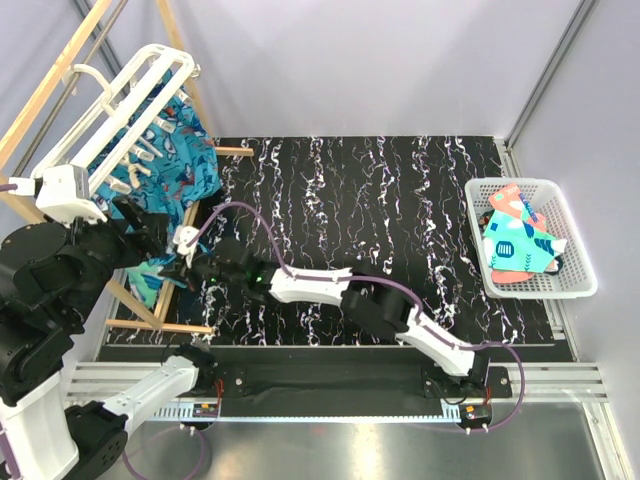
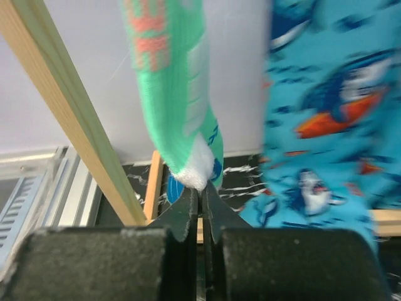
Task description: Remove the socks clipped to the hanger
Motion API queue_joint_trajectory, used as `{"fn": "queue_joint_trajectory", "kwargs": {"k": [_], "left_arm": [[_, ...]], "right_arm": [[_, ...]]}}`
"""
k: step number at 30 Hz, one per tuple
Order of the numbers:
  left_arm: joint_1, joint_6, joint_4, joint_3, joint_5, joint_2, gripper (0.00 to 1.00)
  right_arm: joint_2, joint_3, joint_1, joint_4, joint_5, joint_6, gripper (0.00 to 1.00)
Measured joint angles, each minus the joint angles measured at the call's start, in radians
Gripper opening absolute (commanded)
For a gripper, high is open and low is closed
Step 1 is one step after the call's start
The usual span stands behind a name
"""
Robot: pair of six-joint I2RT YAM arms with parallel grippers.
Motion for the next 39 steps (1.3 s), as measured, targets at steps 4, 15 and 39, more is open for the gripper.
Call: {"fn": "queue_joint_trajectory", "kwargs": {"k": [4,15,39], "left_arm": [[0.000,0.000,0.000,0.003,-0.019,0.008,0.74],[0.000,-0.024,-0.054,0.064,-0.165,0.097,0.70],[0.000,-0.071,-0.073,0.218,-0.199,0.191,0.68]], "right_arm": [[-0.131,-0.152,0.001,0.050,0.073,-0.031,0.00],[-0.420,-0.477,-0.012,0.158,0.311,-0.044,0.00],[-0.582,-0.650,-0.014,0.109,0.415,-0.137,0.00]]}}
